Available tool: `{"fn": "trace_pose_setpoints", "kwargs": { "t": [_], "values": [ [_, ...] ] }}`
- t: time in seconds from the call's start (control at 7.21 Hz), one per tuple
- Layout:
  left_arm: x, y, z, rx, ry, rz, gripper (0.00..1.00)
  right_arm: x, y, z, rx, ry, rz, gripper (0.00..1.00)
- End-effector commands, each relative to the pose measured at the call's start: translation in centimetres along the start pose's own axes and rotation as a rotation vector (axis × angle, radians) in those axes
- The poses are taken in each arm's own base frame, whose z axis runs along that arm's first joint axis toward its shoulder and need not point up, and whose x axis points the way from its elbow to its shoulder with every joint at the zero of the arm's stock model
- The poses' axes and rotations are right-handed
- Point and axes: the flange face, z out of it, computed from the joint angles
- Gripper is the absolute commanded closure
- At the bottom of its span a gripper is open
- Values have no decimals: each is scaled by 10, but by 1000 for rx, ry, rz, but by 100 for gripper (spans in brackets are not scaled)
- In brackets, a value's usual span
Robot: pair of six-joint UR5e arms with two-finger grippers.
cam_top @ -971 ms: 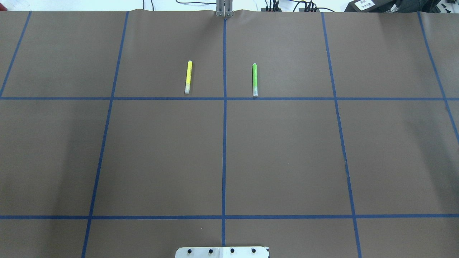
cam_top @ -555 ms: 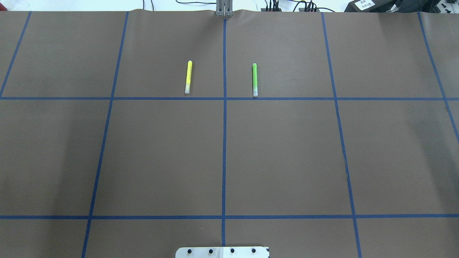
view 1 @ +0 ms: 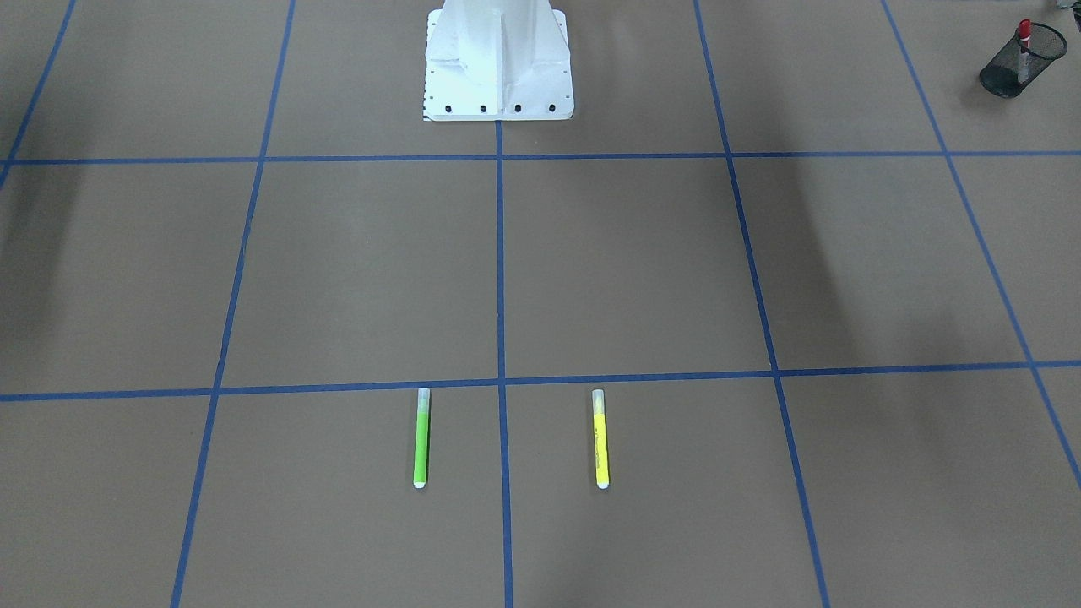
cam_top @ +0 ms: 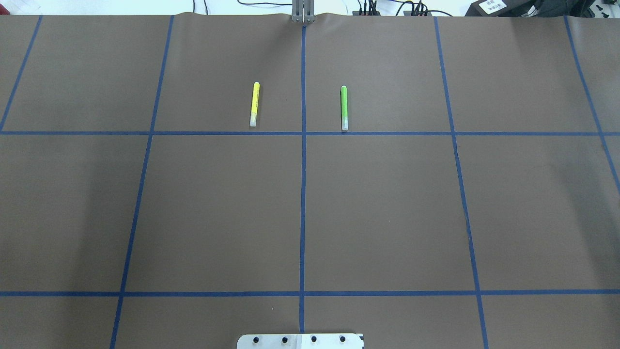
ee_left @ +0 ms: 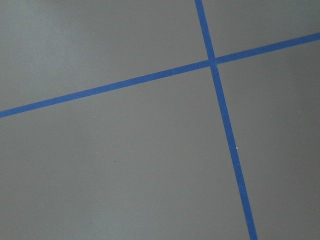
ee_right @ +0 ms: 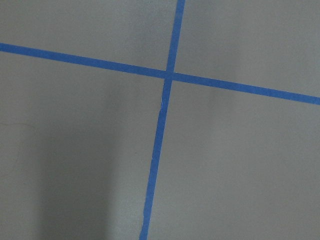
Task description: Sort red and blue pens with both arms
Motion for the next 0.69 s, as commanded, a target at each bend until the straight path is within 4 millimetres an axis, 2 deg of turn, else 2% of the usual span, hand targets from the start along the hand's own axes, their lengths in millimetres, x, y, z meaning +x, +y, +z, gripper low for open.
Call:
{"fn": "trace_pose_setpoints", "kwargs": {
  "t": [0.0,0.55],
  "values": [
    [1,0,-1,3,-1,2,0,1,3,2,-5,-3,3,0],
    [1,-1,-2,10,-2,8,0,0,2,1,-3,-3,3,0]
  ]
}}
